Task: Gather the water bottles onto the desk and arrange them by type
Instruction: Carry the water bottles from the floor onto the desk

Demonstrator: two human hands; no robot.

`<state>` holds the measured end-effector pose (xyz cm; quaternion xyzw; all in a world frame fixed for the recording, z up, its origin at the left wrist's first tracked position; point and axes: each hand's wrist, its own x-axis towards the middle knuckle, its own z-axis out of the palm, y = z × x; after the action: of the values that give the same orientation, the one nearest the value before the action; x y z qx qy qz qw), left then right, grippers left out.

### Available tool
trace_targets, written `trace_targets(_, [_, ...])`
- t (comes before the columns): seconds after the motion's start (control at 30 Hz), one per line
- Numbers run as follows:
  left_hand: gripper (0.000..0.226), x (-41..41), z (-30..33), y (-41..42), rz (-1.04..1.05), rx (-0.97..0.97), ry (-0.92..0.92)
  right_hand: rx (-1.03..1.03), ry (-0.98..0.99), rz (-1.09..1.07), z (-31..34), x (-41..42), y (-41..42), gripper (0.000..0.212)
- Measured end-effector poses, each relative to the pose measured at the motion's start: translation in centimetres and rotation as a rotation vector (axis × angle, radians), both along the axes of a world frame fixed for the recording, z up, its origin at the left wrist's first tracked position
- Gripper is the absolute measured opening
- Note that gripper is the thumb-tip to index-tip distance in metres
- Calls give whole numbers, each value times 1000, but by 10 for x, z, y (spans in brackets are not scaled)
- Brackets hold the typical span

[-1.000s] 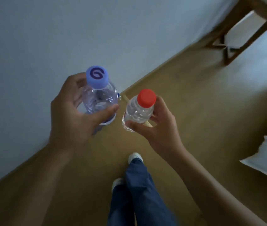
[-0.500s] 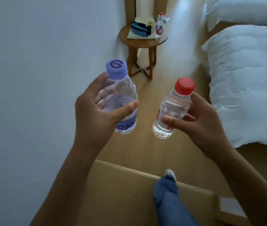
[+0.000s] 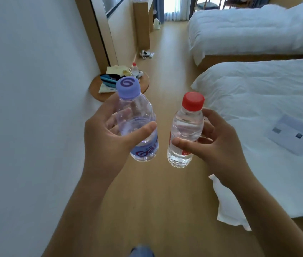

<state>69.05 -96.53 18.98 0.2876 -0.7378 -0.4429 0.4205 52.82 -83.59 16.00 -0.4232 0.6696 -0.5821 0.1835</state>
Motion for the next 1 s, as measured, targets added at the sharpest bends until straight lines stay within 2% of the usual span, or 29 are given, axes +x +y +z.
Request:
trace_targets(0.13, [63, -71, -8, -73, -54, -3, -2, -7, 11, -33, -5, -65, -73, 63])
trace_targets(0.4, [79, -226, -14, -264, -141, -87, -77, -47, -30, -106, -8, -205, -264, 54])
trace_targets(0.63, [73, -366, -5, -403, -130, -47, -58, -33, -26, -167, 2, -332, -393, 51])
trace_targets(0.83, [79, -510, -21, -507, -115, -37, -55, -45, -28, -180, -11, -476, -493, 59])
trace_targets(1.0, [80, -637, -19, -602, -74, 6, -16, -64, -11, -158, -4, -610, -592, 57])
